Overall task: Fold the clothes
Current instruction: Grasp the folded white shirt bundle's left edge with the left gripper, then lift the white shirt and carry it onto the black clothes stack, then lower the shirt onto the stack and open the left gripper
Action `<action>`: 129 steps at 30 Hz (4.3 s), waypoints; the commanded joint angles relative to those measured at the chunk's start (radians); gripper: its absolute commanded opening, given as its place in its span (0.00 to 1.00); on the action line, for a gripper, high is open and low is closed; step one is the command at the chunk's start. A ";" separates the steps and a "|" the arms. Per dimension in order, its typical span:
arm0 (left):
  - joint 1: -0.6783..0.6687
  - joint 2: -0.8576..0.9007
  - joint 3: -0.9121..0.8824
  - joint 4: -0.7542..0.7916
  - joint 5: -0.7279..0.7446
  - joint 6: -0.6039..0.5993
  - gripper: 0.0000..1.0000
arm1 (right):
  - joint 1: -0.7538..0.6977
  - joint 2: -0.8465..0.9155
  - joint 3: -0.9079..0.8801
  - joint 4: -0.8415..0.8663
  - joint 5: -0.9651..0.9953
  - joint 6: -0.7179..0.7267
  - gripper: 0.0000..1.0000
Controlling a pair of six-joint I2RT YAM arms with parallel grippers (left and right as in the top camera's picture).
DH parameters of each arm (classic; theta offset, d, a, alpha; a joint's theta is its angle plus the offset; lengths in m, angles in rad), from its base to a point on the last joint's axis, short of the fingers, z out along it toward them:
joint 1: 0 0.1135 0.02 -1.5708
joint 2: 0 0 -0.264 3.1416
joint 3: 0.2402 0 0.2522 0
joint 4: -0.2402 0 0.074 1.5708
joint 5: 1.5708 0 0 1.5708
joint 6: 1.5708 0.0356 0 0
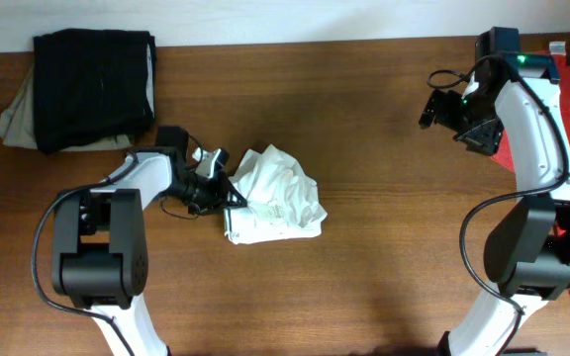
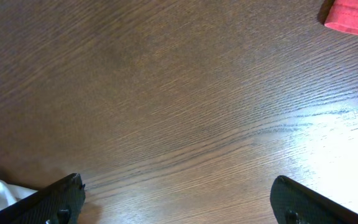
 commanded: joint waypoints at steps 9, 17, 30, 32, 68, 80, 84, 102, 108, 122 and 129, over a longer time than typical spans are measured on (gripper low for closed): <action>-0.001 0.022 0.549 -0.122 -0.572 -0.003 0.01 | -0.002 -0.009 0.005 -0.001 0.016 -0.010 0.99; 0.101 0.022 0.627 0.100 -0.737 0.036 0.01 | -0.002 -0.009 0.005 0.000 0.016 -0.010 0.99; 0.298 0.050 0.627 0.297 -0.736 -0.134 0.01 | -0.002 -0.009 0.005 -0.001 0.016 -0.010 0.99; 0.312 0.090 0.627 0.298 -0.737 -0.138 0.01 | -0.002 -0.009 0.005 -0.001 0.016 -0.010 0.99; 0.410 0.251 0.652 0.396 -0.713 -0.187 0.01 | -0.002 -0.009 0.005 0.000 0.016 -0.010 0.99; 0.297 0.315 0.653 0.430 -0.721 -0.187 0.01 | -0.002 -0.009 0.005 -0.001 0.016 -0.010 0.99; 0.301 0.227 0.662 0.417 -0.721 -0.182 0.01 | -0.002 -0.009 0.005 -0.001 0.016 -0.010 0.99; 0.430 0.349 0.670 0.493 -0.812 -0.182 0.18 | -0.002 -0.009 0.005 0.000 0.016 -0.010 0.99; 0.435 0.370 0.688 0.463 -0.936 -0.137 0.21 | -0.002 -0.009 0.005 0.000 0.016 -0.010 0.99; 0.388 0.285 0.740 0.565 -0.924 -0.212 0.07 | -0.002 -0.009 0.005 -0.001 0.016 -0.010 0.99; 0.367 0.441 0.740 0.666 -0.904 -0.213 0.18 | -0.002 -0.009 0.005 0.000 0.016 -0.010 0.99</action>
